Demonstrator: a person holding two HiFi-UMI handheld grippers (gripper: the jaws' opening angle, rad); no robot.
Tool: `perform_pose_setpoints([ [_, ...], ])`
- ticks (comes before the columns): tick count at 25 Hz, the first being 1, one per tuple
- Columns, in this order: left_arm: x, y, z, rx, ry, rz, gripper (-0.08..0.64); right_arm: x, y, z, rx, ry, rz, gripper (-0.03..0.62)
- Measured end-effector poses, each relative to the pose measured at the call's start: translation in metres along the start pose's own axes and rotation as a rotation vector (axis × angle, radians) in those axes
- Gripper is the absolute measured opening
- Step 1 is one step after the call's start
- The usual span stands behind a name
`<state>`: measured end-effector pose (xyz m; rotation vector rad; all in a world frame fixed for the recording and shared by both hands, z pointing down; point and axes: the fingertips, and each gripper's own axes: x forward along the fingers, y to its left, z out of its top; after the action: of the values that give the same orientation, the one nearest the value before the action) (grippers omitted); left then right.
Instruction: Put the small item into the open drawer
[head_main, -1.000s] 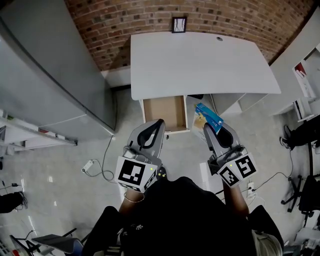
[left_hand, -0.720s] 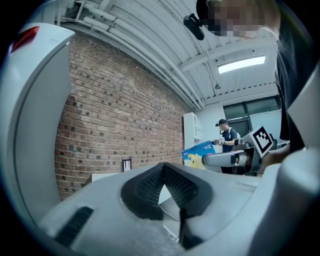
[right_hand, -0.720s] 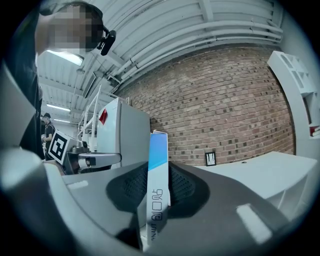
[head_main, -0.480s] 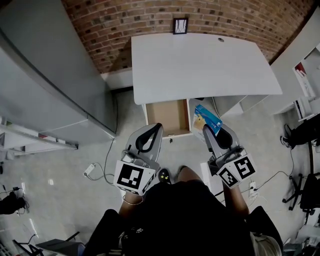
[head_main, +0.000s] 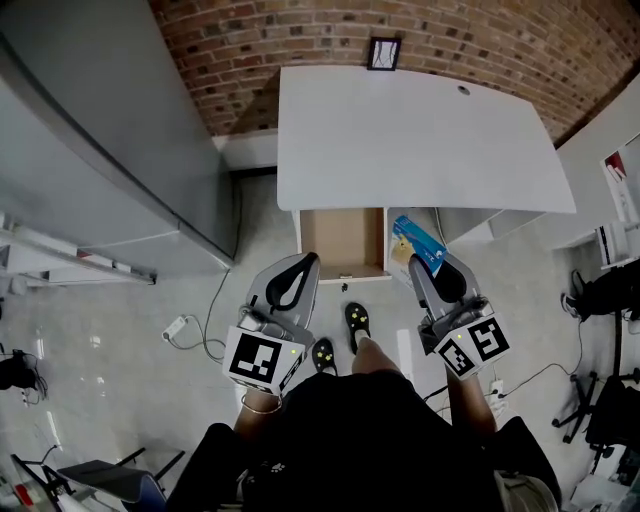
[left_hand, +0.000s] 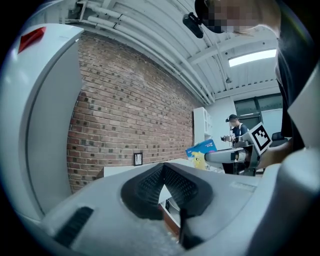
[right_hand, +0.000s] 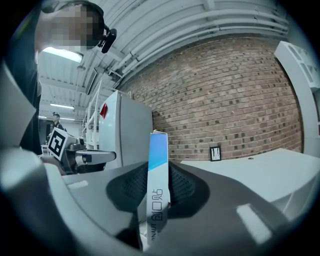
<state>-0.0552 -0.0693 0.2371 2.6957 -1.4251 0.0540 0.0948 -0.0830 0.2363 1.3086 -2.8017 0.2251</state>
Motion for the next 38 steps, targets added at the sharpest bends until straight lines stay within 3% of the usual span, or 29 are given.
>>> perform_pose_setpoints([
  [38,0.051,0.063,-0.073,-0.103,0.087,0.190,-0.003,0.081,-0.043,-0.111,-0.044,0.246,0.185,0.094],
])
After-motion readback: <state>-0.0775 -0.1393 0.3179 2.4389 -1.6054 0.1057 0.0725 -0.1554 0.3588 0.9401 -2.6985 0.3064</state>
